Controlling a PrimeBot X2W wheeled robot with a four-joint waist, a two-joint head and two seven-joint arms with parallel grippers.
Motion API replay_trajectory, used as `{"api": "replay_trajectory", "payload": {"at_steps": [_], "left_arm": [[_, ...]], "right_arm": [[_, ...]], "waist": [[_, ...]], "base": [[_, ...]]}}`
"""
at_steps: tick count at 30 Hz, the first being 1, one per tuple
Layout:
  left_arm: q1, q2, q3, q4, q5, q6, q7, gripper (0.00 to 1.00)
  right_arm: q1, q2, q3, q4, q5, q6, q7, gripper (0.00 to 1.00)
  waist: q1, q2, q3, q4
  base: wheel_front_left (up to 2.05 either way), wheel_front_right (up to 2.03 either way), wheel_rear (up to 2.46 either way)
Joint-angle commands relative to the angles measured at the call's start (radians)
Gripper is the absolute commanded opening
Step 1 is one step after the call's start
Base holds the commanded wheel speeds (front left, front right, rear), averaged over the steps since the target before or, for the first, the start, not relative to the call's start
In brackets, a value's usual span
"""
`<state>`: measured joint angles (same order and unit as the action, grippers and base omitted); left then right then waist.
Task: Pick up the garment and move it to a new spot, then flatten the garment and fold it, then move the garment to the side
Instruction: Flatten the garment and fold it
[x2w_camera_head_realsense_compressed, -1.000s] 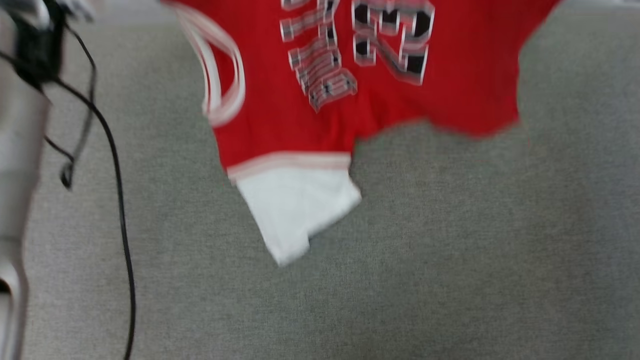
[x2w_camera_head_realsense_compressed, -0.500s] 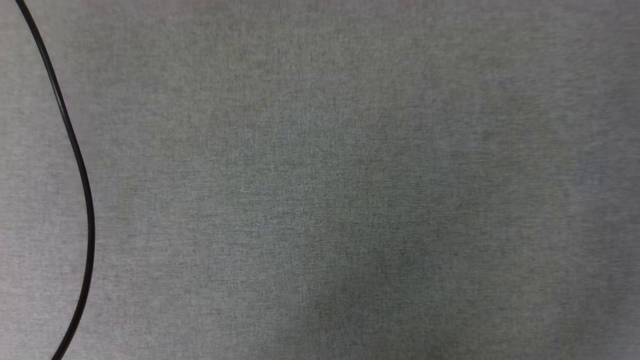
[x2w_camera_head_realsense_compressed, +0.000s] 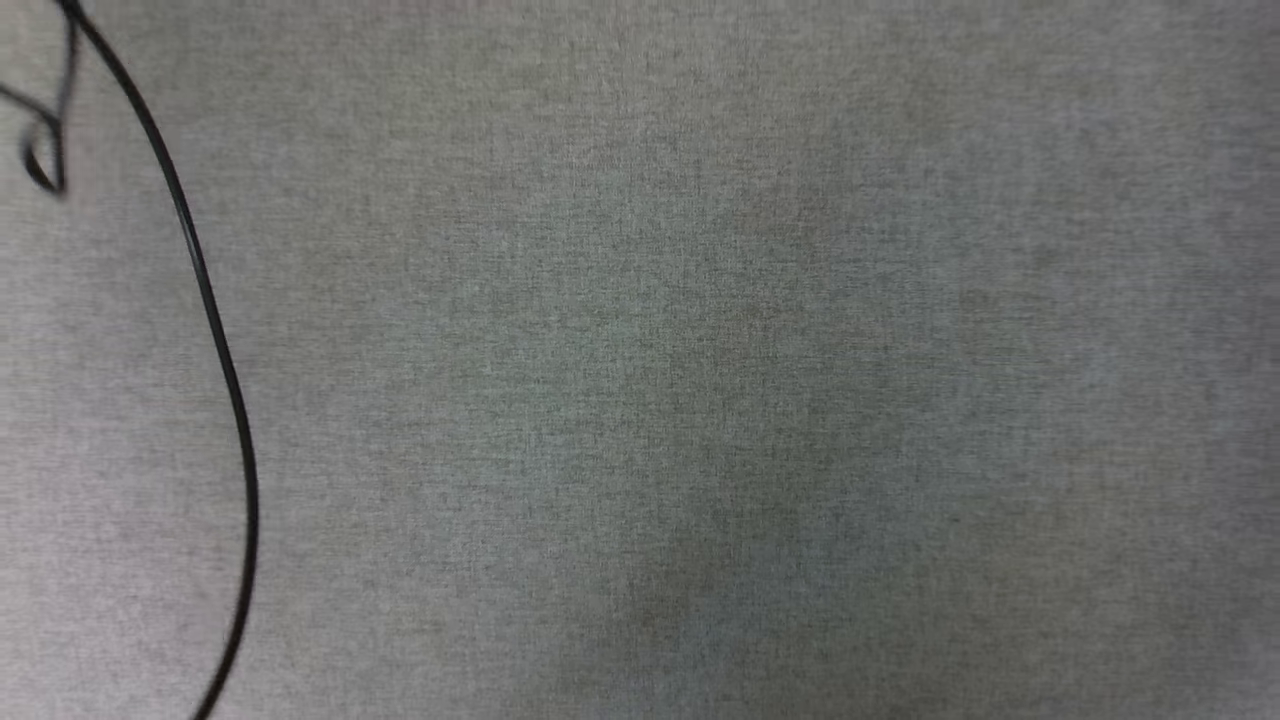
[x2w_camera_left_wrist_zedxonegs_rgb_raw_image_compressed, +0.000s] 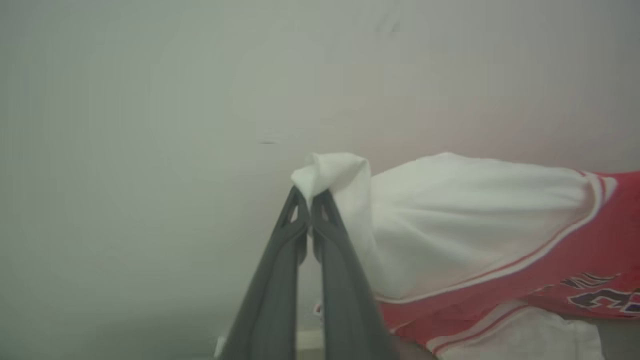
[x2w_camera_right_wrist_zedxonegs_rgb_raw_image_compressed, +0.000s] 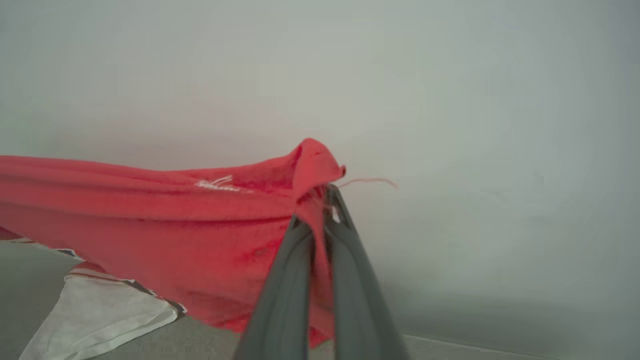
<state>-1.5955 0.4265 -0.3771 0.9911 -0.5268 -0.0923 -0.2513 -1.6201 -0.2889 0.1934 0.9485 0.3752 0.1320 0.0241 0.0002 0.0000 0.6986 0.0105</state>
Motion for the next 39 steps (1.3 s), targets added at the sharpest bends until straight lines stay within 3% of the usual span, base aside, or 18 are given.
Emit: {"api": "replay_trajectory", "payload": {"at_steps": [1, 7, 15, 26, 31, 39], "left_arm": [[0.053, 0.001, 0.007, 0.010, -0.012, -0.008, -0.008, 0.00], [0.290, 0.009, 0.023, -0.009, -0.069, -0.030, -0.014, 0.00], [0.692, 0.017, 0.083, -0.168, -0.131, -0.033, -0.016, 0.00], [1.187, 0.020, 0.149, -0.413, -0.226, 0.033, 0.013, 0.00], [1.347, 0.029, 0.164, -0.526, -0.253, 0.083, 0.042, 0.00], [1.646, 0.065, 0.181, -0.775, -0.308, 0.186, 0.155, 0.00]], "right_arm": [[0.047, -0.010, 0.022, 0.003, 0.019, -0.002, -0.013, 0.00], [0.295, -0.033, 0.121, -0.039, 0.120, -0.003, -0.068, 0.00], [0.643, -0.087, 0.182, -0.117, 0.230, -0.003, -0.107, 0.00], [1.043, -0.130, 0.116, -0.211, 0.309, -0.007, -0.114, 0.00], [1.195, -0.119, 0.069, -0.250, 0.302, -0.008, -0.098, 0.00], [1.533, -0.063, -0.092, -0.400, 0.270, -0.008, -0.026, 0.00]], "waist": [[-0.0002, 0.0000, -0.023, -0.001], [-0.0002, 0.0000, -0.133, -0.007], [-0.0002, 0.0000, -0.298, 0.001], [-0.0002, 0.0000, -0.503, 0.024], [-0.0002, 0.0000, -0.563, 0.029], [-0.0002, 0.0000, -0.669, 0.057]], "base": [[0.00, 0.00, 0.00], [0.00, 0.00, 0.00], [0.00, 0.00, 0.00], [0.00, 0.00, 0.00], [0.00, 0.00, 0.00], [0.00, 0.00, 0.00]]}}
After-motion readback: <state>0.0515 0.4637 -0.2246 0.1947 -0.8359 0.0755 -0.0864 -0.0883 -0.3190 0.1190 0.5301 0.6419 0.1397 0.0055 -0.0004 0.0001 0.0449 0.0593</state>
